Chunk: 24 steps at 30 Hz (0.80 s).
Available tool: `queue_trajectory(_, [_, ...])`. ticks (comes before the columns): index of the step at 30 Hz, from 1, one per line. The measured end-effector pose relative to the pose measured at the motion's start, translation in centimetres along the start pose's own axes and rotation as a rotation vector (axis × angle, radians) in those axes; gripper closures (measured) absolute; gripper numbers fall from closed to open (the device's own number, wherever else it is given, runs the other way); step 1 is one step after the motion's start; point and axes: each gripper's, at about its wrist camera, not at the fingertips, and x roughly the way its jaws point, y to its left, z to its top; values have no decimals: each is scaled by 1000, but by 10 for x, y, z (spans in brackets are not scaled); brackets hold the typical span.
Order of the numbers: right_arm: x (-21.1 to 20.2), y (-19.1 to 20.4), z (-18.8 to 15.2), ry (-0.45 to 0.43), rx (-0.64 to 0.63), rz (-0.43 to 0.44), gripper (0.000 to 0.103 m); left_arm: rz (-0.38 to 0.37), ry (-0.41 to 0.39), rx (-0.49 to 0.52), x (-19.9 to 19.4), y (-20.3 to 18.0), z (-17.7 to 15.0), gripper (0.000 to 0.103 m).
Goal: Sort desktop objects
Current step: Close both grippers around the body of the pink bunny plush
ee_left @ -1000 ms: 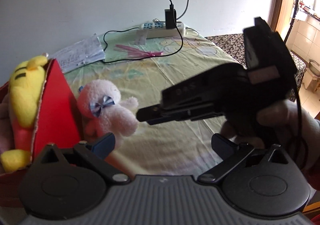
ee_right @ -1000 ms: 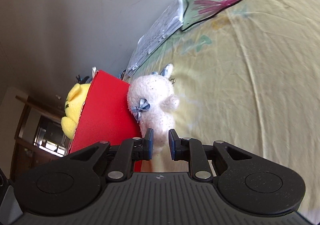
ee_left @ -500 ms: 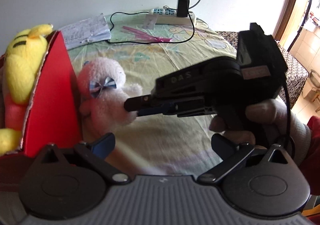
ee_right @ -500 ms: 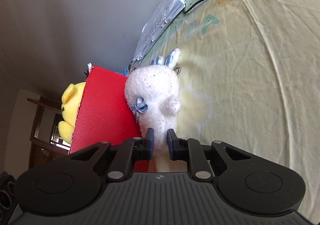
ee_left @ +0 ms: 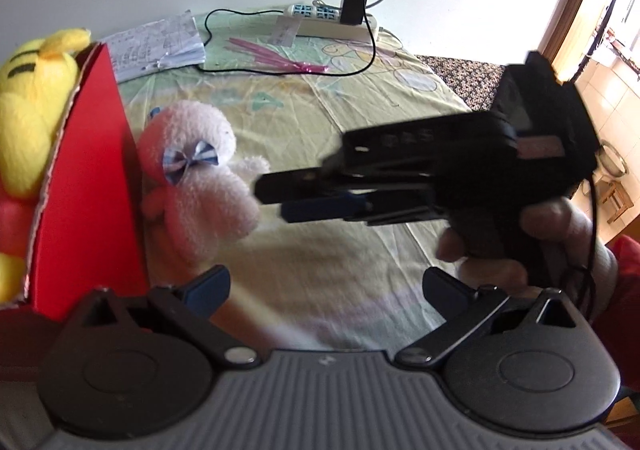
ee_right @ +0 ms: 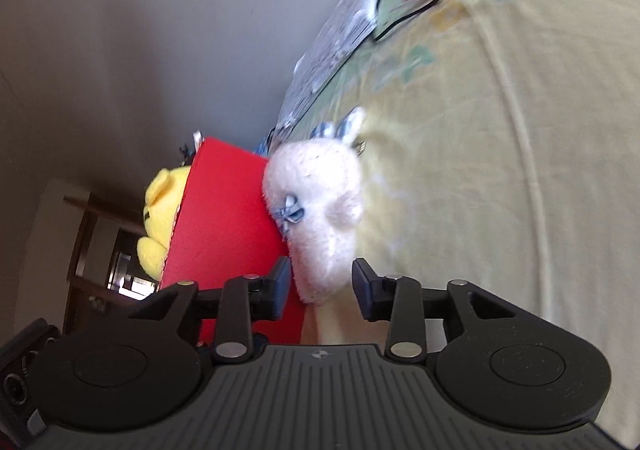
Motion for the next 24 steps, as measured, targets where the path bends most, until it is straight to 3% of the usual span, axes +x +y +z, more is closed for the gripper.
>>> queue_trajectory(4, [23, 3, 6, 35, -22, 8, 66, 42, -5, 19, 3, 0, -4, 4])
queue_trajectory(6, [27, 0, 7, 48, -7, 11, 75, 39, 0, 11, 4, 4, -3, 6])
queue_trajectory(9, [20, -5, 4, 26, 31, 18, 80, 25, 1, 6, 4, 4, -3, 3])
queue_trajectory(15, [-25, -11, -15, -8, 69, -18, 81, -18, 6, -2, 1, 5, -5, 2])
queue_trajectory(24, [-80, -15, -66, -7, 135, -106, 81, -146, 29, -149, -3, 22, -3, 2])
